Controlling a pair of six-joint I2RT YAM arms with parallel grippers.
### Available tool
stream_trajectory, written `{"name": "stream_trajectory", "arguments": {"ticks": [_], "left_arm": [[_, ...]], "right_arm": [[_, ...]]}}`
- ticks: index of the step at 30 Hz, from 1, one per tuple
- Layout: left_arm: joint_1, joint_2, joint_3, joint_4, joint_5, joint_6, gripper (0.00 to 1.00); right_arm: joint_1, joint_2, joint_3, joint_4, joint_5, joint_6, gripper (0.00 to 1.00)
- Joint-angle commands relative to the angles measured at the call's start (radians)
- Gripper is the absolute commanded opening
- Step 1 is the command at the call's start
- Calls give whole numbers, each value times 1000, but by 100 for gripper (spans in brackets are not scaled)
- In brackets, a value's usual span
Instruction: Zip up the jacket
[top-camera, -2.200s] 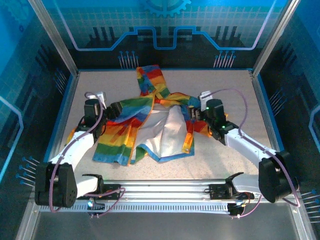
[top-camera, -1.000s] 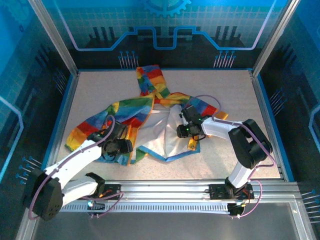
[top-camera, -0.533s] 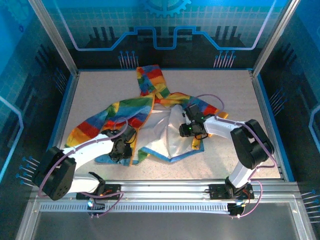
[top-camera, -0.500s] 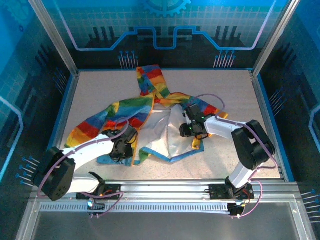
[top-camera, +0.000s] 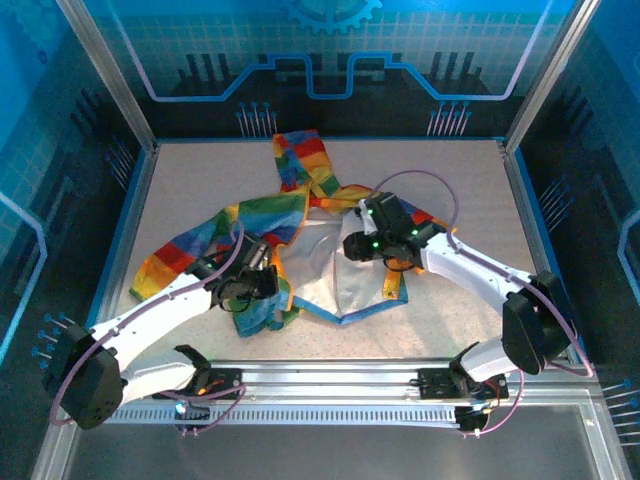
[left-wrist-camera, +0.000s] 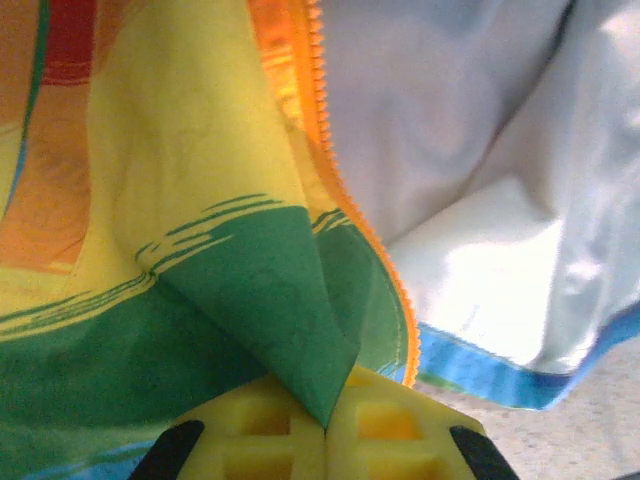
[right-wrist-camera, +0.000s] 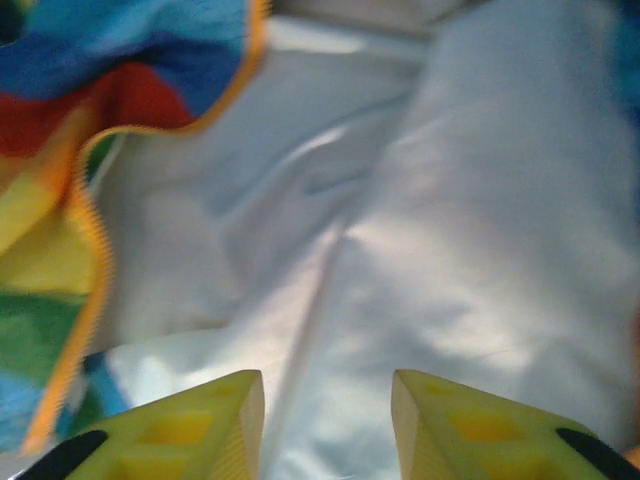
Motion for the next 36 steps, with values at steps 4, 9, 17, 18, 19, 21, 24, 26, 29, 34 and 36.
{"name": "stream_trajectory", "arguments": {"ticks": [4,9,17,18,19,21,24,26,29,34,36], "left_arm": [[7,-32,-95,147,126,-121,0],[36,-73,-165,238,191,-188,0],[67,-124,-257,417,279,-300,0],[70,-131,-263,429,286,-307,0],[76,-135,-267,437,293,-313,0],[88,-142,-274,453,308,-324,0],[98,-155,-278,475,322,-338,0],[104,-161,-276,481,325,-341,0],[110,-166,-273,486,329,-340,0],[117,-168,-282,500,332,-340,0],[118,-169,-286,510,332,-343,0]], "right_arm": [[143,55,-18,108,-128,202,26],[181,116,-43,210,-157,325,19],[194,134,-107,373,-207,490,28],[197,141,-107,382,-218,500,29],[199,149,-108,392,-231,511,26],[204,163,-114,416,-246,531,14],[210,183,-116,420,-249,554,0],[212,192,-110,401,-242,571,0],[213,199,-105,393,-248,587,1],[214,194,-108,404,-256,610,20],[214,195,-113,409,-262,618,26]]}}
